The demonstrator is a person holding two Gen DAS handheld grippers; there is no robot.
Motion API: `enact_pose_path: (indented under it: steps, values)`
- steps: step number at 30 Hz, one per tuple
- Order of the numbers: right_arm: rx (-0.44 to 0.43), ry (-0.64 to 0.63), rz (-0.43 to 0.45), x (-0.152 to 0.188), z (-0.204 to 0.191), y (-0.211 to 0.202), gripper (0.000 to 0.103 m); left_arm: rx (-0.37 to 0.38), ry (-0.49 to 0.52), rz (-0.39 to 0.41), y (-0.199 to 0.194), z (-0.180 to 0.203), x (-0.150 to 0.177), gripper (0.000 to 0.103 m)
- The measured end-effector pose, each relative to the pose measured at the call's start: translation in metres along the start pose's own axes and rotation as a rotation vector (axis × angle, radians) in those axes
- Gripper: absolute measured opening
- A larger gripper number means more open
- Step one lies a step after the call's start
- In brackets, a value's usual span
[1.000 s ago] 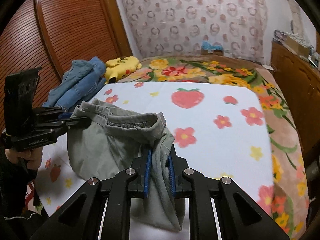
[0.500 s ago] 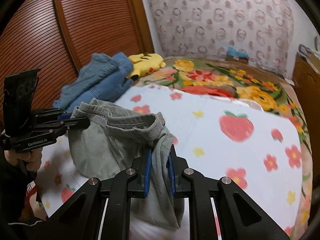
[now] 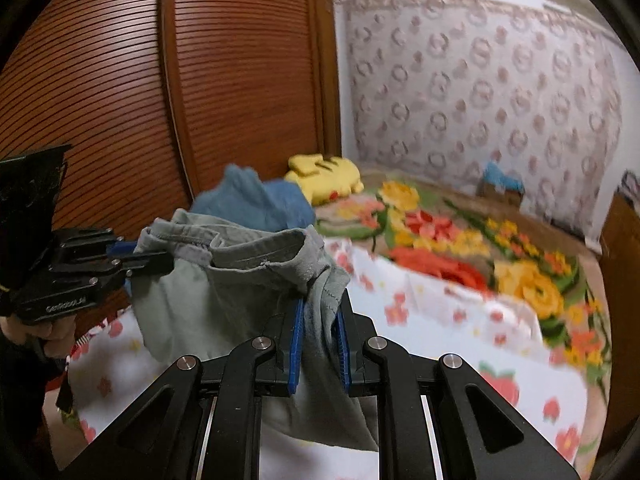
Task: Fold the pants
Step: 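Lift the folded shorts by the waistband with both grippers toward the jeans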
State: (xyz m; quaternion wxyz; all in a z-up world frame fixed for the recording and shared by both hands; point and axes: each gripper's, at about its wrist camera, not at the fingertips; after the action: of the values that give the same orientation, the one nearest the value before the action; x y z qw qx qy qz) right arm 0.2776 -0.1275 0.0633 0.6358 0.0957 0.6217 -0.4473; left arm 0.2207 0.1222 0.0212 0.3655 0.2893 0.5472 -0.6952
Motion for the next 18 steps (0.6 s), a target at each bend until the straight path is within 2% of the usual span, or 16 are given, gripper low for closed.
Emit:
enact_pose_path:
  steps: [7,18]
  values:
    - [-0.015,-0.048,0.025,-0.022,-0.003,0.027,0.015,-0.085,0.001,0.054,-0.012,-0.023,-0.013,0.018]
    - [-0.069,-0.155,0.011,-0.065,-0.001,0.094,0.015,-0.159,-0.063,0.061,-0.017,-0.067,-0.008,0.018]
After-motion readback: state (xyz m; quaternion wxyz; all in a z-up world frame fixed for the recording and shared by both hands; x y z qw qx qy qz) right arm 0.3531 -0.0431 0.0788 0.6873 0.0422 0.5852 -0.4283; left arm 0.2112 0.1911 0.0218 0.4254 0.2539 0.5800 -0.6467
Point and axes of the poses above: each gripper's, at about its wrist camera, not at the fingertips, and y roughly the way its jaws point, z to its right, x to its underside, and after that the axes turned 12 degrees about -y, right-handed
